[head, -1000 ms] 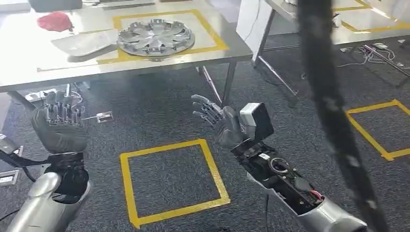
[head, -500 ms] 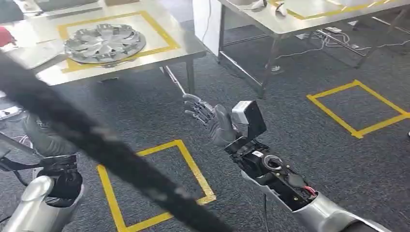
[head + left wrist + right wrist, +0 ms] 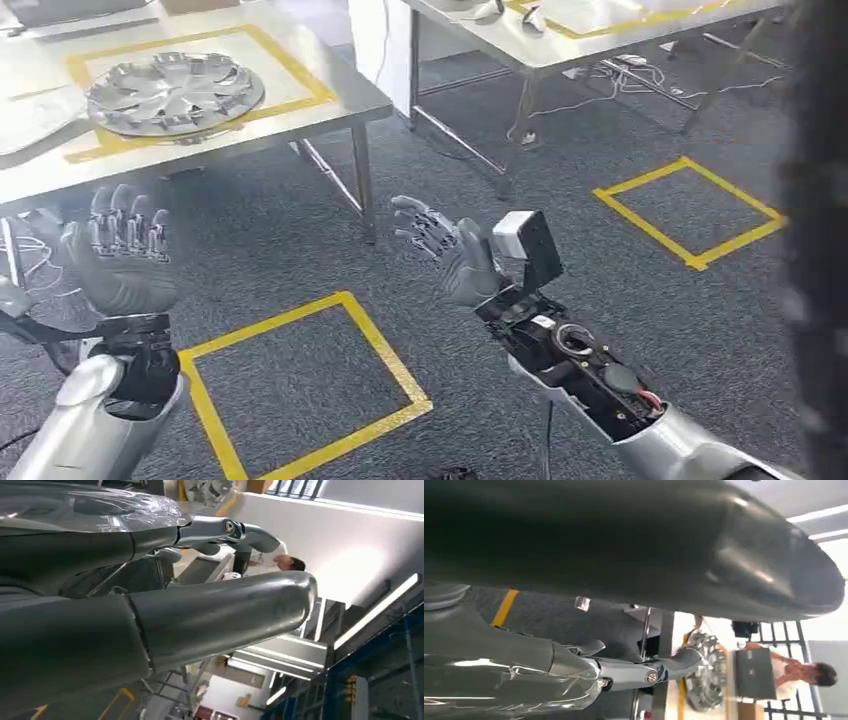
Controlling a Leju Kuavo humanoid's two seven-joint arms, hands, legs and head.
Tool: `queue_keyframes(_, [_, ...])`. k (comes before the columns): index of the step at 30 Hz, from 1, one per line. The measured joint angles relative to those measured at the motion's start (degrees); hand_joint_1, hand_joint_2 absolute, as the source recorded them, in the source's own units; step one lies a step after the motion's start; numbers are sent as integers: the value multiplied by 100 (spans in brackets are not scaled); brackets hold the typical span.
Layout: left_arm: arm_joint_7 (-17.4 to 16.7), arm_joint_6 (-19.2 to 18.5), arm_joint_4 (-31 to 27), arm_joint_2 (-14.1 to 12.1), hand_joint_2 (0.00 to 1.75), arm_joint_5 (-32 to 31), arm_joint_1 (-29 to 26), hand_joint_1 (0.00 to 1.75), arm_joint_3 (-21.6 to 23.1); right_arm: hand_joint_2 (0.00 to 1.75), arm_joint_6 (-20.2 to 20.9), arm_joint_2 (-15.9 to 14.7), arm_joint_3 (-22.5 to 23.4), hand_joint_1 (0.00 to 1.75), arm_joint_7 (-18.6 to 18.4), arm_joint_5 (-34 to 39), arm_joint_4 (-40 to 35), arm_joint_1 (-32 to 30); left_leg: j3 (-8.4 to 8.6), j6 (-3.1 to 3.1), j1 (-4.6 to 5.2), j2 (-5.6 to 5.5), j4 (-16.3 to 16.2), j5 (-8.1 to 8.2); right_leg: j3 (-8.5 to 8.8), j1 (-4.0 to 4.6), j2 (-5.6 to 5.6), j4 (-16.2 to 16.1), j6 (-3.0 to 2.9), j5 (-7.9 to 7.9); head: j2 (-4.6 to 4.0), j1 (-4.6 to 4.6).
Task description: Take the parts from the cabinet and place them on the table.
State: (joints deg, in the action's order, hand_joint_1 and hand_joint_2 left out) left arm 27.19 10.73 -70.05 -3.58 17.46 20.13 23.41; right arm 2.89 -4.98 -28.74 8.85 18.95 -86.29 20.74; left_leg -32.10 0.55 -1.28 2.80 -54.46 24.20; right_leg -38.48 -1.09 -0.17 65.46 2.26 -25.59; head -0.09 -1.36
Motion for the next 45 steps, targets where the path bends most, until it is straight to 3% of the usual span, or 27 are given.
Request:
queue_keyframes(1, [0, 0, 0, 2, 0, 0, 7, 0, 0, 0, 0, 0, 0, 0, 0, 0, 0, 10, 27, -24, 0, 47, -5, 22, 274, 2, -113, -543, -19, 253, 0, -24])
queue_keyframes(2, [0, 0, 0, 2, 0, 0, 10, 0, 0, 0, 0, 0, -2, 0, 0, 0, 0, 16, 37, -56, 20, 84, -5, 42, 428, 25, -353, -907, -38, 303, 0, -63])
queue_keyframes(3, [0, 0, 0, 2, 0, 0, 15, 0, 0, 0, 0, 2, -4, 0, 0, 0, 0, 29, 28, -85, 64, 117, -35, 58, 486, 109, -391, -1016, -68, 268, 0, -94])
queue_keyframes(7, [0, 2, 0, 7, 0, 0, 15, 0, 0, 0, 0, 0, 0, 0, 0, 0, -15, -2, 56, -200, 61, 348, -18, 119, 481, 80, -138, -1063, -237, 289, 0, -7])
queue_keyframes(9, [2, 11, -2, 7, 0, -2, 21, 0, 0, 0, -2, 0, 2, 0, 4, 0, -28, 12, -122, -222, 24, -72, -501, 450, 486, 63, -45, -1084, -297, 315, 0, 57])
queue_keyframes(11, [0, 22, 0, 0, 0, 2, -16, 0, 0, 0, 0, 2, -4, 0, 4, 0, -28, -18, -642, -231, 26, -236, -1566, 907, 473, 68, 74, -1084, -342, 319, 0, 151])
queue_keyframes(12, [-2, 42, 0, -2, 0, 4, -39, 0, 0, 0, -2, 2, -4, 0, 2, 0, -26, -42, -832, -235, 28, -252, -1900, 974, 471, 75, 143, -1082, -343, 319, 0, 175])
queue_keyframes(14, [-22, 61, 0, -2, 0, 9, -59, 0, 0, 0, -7, 2, -4, 0, 2, 0, -26, -68, -813, -216, 28, -253, -1724, 729, 475, 78, 270, -1073, -343, 319, 0, 188])
queue_keyframes(16, [-22, 70, 0, -2, 0, 11, -51, 0, 0, 0, -15, 2, -4, 0, 0, 0, -28, -71, -371, -173, 22, -338, -737, 178, 487, 75, 397, -1051, -336, 314, 0, 234])
queue_keyframes(17, [-22, 70, -2, -7, 0, 11, -49, 0, 0, 0, -22, 2, -4, 0, 2, 0, -28, -70, -149, -146, 14, -517, -252, -14, 483, 71, 450, -1042, -322, 307, 0, 258])
queue_keyframes(18, [-22, 70, -2, -7, 0, 13, -48, 0, 0, 0, -28, 2, -4, 0, 0, 0, -28, -67, -76, -152, 4, -607, -74, 39, 442, 117, 503, -1006, -284, 294, 0, 282])
queue_keyframes(22, [-28, 83, -4, 2, 0, 15, -46, 0, 0, 0, -31, 2, 0, 0, 0, -2, -42, -83, -60, -59, 4, -415, -43, -5, 401, 76, 660, -1048, -145, 333, 0, 243])
queue_keyframes(23, [-39, 98, -20, 9, 0, 20, -42, 0, 0, 0, -35, 2, 4, 0, 0, -2, -42, -91, -33, -26, -9, -358, -11, -23, 397, 77, 473, -962, -125, 261, 0, 241])
queue_keyframes(24, [-39, 103, -33, 22, 0, 22, -47, 0, 0, 0, -35, 2, 4, 0, 0, -9, -42, -77, -20, 5, -10, -325, 2, -18, 280, 93, 241, -681, -85, 59, 0, 137])
queue_keyframes(25, [-39, 114, -33, 22, 0, 24, -48, 0, 0, 0, -35, 2, 4, 0, 0, -9, -44, -72, -18, 20, 0, -274, 0, -16, 65, 76, 137, -202, -53, -192, 0, 88])
queue_keyframes(27, [-39, 120, -33, 17, 0, 35, -74, 0, 0, 0, -26, 2, 0, 0, 0, -9, -42, -94, -17, 31, 9, -174, -4, -7, -362, 39, 69, 705, -6, -541, 0, 70])
queue_keyframes(28, [-39, 124, -33, 17, 0, 39, -87, 0, 0, 0, -26, 2, 0, 0, -2, -9, -39, -101, -15, 34, 9, -124, -5, 0, -436, 29, 59, 855, 7, -540, 0, 53])
queue_keyframes(29, [-39, 129, -33, 18, 0, 44, -96, 0, 0, 0, -26, 2, 2, 0, -2, -9, -39, -101, -4, 23, 9, -80, -8, 9, -367, 18, 51, 703, 14, -398, 0, 26])
queue_keyframes(30, [-42, 136, -33, 17, 0, 55, -96, 0, 0, 0, -24, 2, 4, 0, -2, -9, -39, -100, 13, 7, 7, -33, -10, 26, -162, 10, 34, 301, 7, -161, 0, -7])
queue_keyframes(32, [-42, 157, -46, 20, 0, 55, -96, 0, 0, 0, -7, 2, 2, 0, -2, -9, -46, -96, 71, -44, 7, 54, -16, 71, 406, 17, -172, -799, -28, 336, 0, -66])
queue_keyframes(33, [-42, 164, -52, 17, 0, 55, -95, 0, 0, 0, -9, 2, 2, 0, -2, -9, -48, -90, 74, -73, 55, 82, -19, 89, 501, 90, -369, -978, -45, 248, 0, -85])
queue_keyframes(34, [-42, 166, -61, 17, 0, 57, -96, 0, 0, 0, -9, 2, 0, 0, -2, -9, -59, -77, 67, -91, 66, 112, -33, 95, 488, 106, -321, -1029, -119, 255, 0, -85])
queue_keyframes(37, [-44, 166, -74, 17, 0, 57, -107, 0, 0, 0, -9, 2, 0, 0, -2, -9, -63, -79, 116, -179, 69, 303, 5, 112, 466, 119, -141, -1034, -222, 267, 0, -24])
queue_keyframes(39, [-44, 168, -87, 11, 0, 57, -101, 0, 0, 0, -7, 7, 0, 0, 0, -9, -72, -60, 9, -225, 29, -30, -295, 362, 504, 78, -49, -1094, -303, 304, 0, 20])
queue_keyframes(42, [-48, 190, -90, -4, 0, 59, -136, 0, 0, 0, -2, 15, -4, 0, -2, -9, -72, -76, -709, -237, 30, -246, -1724, 978, 477, 85, 108, -1090, -358, 316, 0, 147])
queue_keyframes(43, [-59, 197, -90, -9, 0, 59, -154, 0, 0, 0, -2, 13, -4, 0, -9, -9, -72, -88, -847, -240, 30, -250, -1948, 985, 478, 91, 172, -1089, -359, 317, 0, 164])
queue_keyframes(45, [-74, 214, -90, -9, 0, 59, -169, 0, 0, 0, -2, 13, -4, 0, -18, -7, -72, -90, -716, -221, 29, -254, -1555, 631, 484, 90, 298, -1075, -358, 317, 0, 186])
